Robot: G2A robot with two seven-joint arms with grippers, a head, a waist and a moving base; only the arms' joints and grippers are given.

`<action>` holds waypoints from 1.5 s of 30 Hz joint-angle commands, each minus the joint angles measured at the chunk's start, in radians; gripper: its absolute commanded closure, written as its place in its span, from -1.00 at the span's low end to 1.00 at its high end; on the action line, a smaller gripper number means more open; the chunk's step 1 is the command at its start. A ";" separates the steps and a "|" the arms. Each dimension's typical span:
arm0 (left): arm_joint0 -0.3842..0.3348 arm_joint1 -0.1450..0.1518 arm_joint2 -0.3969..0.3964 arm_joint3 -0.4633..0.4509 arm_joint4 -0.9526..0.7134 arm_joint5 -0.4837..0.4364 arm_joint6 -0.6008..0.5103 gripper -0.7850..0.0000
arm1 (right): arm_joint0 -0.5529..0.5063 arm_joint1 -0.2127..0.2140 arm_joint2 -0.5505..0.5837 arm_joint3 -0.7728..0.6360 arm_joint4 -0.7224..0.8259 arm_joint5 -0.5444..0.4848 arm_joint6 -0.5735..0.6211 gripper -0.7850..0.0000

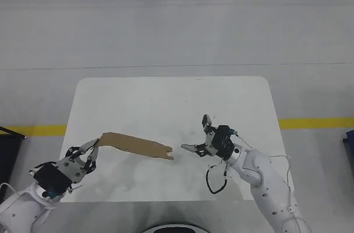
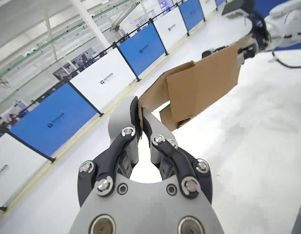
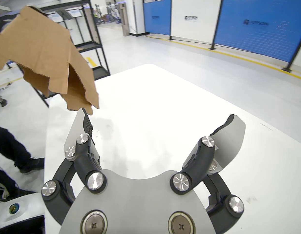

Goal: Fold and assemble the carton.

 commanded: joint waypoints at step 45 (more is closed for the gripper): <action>-0.209 -0.020 0.173 0.113 -0.134 0.059 -0.308 1.00 | 0.203 0.138 -0.308 0.112 -0.016 -0.206 -0.170 -1.00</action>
